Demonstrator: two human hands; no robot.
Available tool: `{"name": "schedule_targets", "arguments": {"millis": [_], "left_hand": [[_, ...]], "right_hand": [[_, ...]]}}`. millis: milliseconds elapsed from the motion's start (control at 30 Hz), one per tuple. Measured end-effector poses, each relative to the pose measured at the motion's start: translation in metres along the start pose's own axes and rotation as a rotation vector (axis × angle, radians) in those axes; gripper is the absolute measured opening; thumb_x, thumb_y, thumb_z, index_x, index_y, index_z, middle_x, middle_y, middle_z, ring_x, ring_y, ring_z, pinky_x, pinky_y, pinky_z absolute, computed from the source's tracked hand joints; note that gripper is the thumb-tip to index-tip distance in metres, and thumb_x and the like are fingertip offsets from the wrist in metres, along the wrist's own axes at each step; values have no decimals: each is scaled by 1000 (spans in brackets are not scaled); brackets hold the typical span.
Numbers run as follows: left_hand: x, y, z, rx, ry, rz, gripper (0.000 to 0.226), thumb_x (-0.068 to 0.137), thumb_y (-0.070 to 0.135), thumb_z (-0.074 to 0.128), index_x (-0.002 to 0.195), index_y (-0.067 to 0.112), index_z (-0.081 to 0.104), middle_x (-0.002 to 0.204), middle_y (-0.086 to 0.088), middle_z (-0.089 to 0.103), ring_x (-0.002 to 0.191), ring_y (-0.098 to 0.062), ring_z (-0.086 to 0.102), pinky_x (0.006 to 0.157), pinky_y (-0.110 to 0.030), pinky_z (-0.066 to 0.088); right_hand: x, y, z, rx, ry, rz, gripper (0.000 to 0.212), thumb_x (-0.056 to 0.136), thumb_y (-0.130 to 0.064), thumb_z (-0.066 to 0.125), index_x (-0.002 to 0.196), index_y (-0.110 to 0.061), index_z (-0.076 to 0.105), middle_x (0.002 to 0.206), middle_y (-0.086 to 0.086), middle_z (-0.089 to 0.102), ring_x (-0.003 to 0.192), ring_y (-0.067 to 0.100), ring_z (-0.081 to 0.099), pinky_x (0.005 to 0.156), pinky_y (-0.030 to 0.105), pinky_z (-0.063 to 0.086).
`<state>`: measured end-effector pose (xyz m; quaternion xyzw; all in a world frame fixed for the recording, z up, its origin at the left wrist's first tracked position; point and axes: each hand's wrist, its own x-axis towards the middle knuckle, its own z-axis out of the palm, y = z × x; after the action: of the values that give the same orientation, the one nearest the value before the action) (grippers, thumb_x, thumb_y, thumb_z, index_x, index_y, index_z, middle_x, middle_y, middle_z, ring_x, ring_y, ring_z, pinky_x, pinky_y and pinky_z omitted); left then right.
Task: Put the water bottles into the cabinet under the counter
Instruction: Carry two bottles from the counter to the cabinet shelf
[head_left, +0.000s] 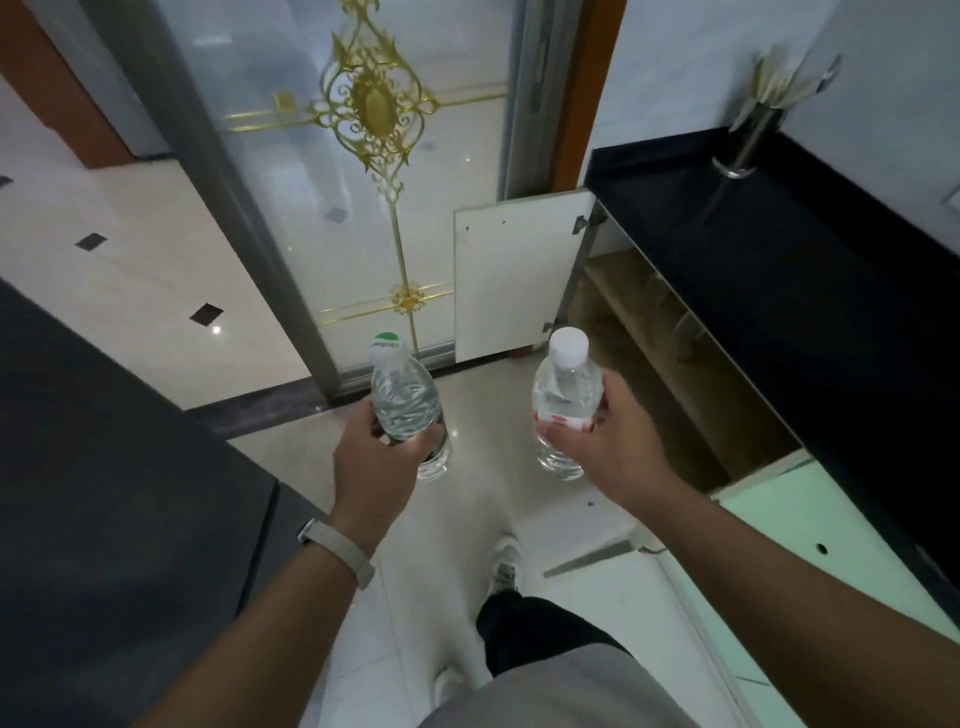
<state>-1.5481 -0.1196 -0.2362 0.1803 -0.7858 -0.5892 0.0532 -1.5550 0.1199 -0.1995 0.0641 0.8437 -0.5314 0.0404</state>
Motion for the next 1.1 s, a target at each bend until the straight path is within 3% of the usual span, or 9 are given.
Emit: {"name": "schedule_targets", "arguments": {"millis": [133,233,433,667,767,967,1100], "left_hand": [[49,7,21,10,-45,2,45,73,14,86,108,31,65,98,19,69,83,14,62,67,-2,44],[95,15,39,47,-59,-3,48,72,16,87,115,25,67,103,13,73,90,4,67,79,-19,53],[183,46,83,97,-146,-13,47,72,8,87,111,25,67,102,4,75,95,-12,72,83,-28,58],[252,89,137,119,-237,54,45,72,-4,83,111,8,65,94,3,72,79,5,69,68,-10,51],[282,97,156,155,-287,79,46,71,2,86,111,13,66,95,7,73,80,5,68,67,-12,51],[349,101,198,209,-433,102,43,70,12,87,107,24,68,95,11,74,86,-4,70,70,-14,52],[401,105,221,226,-579,137,41,73,14,86,106,27,66,94,15,72,81,11,65,65,-3,45]], "right_hand": [[57,14,1,8,36,39,52,77,-29,83,117,-35,50,104,-18,61,94,0,60,71,14,44],[111,25,4,36,68,55,50,74,-32,84,114,-33,53,102,-15,63,92,3,62,77,23,49],[214,35,-2,110,75,77,55,70,-39,84,115,-38,53,105,-17,64,96,7,64,85,30,53],[283,22,-28,126,180,92,53,75,-27,85,113,-36,50,101,-23,60,90,-6,60,72,11,41],[298,20,-37,103,214,131,50,77,-26,83,115,-36,52,98,-24,61,86,-17,59,64,3,42],[332,30,-35,50,369,314,53,73,-33,84,113,-35,50,91,-22,58,76,-7,57,60,7,38],[357,26,-31,43,446,403,55,73,-32,85,114,-37,48,95,-25,57,81,-5,57,68,10,39]]}}
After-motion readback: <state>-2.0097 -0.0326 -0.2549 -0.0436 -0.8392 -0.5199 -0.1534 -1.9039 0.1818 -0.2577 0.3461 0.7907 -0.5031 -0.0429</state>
